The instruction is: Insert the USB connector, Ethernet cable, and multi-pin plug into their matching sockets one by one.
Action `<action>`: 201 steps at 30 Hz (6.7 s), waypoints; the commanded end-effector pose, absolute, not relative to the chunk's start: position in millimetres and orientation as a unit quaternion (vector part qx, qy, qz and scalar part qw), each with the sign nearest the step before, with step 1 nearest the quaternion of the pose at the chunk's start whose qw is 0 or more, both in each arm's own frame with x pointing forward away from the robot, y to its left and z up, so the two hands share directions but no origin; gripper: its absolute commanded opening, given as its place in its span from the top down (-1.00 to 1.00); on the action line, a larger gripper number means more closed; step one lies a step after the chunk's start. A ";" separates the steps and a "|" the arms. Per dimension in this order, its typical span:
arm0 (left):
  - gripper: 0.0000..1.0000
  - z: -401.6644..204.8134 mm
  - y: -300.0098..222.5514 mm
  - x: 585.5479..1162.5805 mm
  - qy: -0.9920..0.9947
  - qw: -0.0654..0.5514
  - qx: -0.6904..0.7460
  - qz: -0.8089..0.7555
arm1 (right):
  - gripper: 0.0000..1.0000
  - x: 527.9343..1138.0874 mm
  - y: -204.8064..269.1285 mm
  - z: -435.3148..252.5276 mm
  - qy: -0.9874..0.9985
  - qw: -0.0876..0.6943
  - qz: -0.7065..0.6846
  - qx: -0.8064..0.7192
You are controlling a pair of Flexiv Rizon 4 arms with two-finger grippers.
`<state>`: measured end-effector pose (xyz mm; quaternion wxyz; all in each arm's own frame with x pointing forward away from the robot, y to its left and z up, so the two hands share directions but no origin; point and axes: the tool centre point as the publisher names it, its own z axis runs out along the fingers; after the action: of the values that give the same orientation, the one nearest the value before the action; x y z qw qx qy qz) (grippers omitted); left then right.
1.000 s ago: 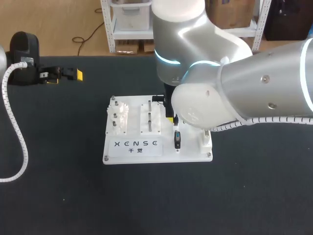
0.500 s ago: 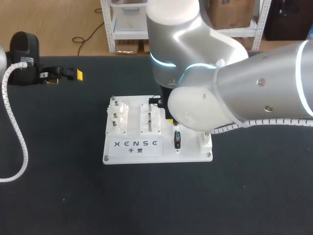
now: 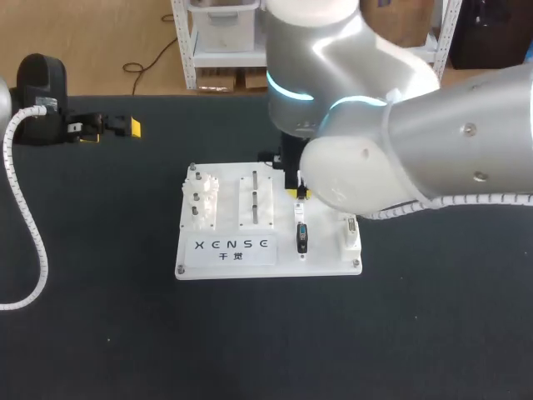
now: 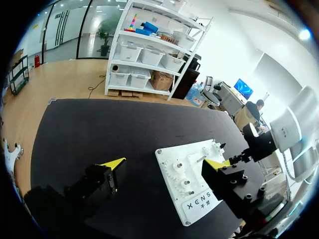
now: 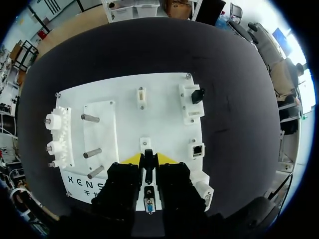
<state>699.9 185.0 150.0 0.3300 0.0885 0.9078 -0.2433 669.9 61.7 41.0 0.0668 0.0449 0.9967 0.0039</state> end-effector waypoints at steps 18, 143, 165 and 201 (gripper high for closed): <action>-1.00 150.0 185.0 699.9 0.908 0.330 0.088 -0.243 | 1.00 669.0 -0.6 39.8 0.995 0.072 0.002 0.072; -1.00 150.0 185.0 699.9 0.908 0.330 0.088 -0.243 | 0.80 604.3 71.8 11.4 0.999 0.023 -0.007 0.023; -1.00 150.0 185.0 699.9 0.908 0.330 0.088 -0.243 | 1.00 611.0 35.7 67.1 0.995 0.087 0.018 0.035; -1.00 150.0 185.0 699.9 0.908 0.330 0.088 -0.243 | 1.00 607.5 -6.0 68.7 0.996 0.077 -0.011 0.052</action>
<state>699.9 185.0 150.0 0.3300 0.0885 0.9078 -0.2433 609.9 -4.7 69.0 0.0743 0.0515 0.9959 -0.0107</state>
